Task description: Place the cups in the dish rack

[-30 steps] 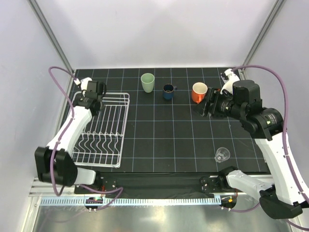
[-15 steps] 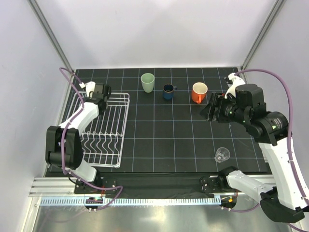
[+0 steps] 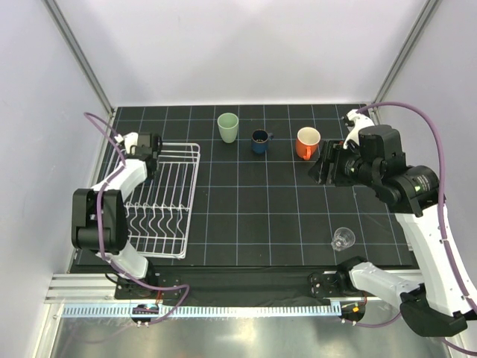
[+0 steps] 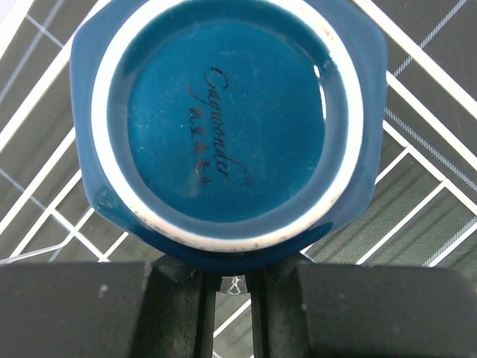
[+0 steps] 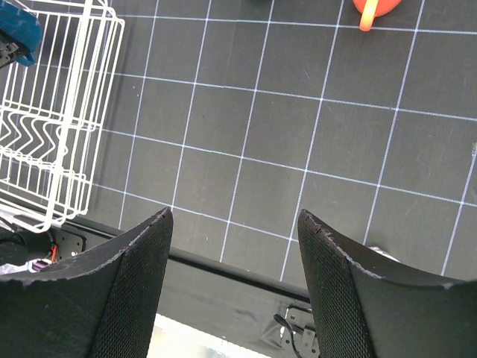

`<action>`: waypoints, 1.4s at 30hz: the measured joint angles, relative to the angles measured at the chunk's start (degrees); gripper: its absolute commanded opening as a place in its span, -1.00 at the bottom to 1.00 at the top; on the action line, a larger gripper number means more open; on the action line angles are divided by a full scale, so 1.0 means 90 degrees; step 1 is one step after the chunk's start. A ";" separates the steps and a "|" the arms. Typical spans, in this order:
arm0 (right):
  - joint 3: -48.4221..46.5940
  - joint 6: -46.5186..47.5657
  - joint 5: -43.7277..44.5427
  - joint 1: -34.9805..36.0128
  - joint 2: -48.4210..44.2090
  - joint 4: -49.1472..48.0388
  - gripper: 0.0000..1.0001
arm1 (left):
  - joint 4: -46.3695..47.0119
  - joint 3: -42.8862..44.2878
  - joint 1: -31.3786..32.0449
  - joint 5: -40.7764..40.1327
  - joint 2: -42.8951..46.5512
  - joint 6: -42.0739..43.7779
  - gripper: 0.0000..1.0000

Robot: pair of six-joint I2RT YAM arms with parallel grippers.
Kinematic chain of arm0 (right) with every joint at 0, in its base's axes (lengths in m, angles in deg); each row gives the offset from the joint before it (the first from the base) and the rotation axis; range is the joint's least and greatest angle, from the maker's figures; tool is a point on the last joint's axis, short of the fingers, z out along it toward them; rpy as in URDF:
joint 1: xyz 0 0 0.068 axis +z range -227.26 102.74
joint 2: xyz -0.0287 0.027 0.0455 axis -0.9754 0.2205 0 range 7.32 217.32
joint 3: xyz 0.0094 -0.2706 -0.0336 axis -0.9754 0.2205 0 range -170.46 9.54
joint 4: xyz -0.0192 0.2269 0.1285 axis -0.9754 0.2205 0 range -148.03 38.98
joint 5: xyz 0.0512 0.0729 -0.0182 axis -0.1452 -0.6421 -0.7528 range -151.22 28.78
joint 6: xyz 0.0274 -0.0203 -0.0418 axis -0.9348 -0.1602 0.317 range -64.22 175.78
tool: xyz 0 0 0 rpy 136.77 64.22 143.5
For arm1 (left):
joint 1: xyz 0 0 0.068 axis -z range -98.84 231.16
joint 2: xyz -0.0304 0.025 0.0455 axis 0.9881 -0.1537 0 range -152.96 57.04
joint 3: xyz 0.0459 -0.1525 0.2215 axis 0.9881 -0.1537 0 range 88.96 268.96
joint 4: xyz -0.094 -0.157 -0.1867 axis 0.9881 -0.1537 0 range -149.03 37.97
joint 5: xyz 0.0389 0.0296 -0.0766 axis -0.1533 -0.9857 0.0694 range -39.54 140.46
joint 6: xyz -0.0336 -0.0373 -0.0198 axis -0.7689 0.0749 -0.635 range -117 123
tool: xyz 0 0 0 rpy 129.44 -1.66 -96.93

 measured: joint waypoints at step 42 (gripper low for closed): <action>0.0197 0.0100 -0.0403 -0.0015 0.0092 -0.0192 0.38 | -0.0736 0.0136 -0.0265 0.1372 0.0763 -0.0984 0.35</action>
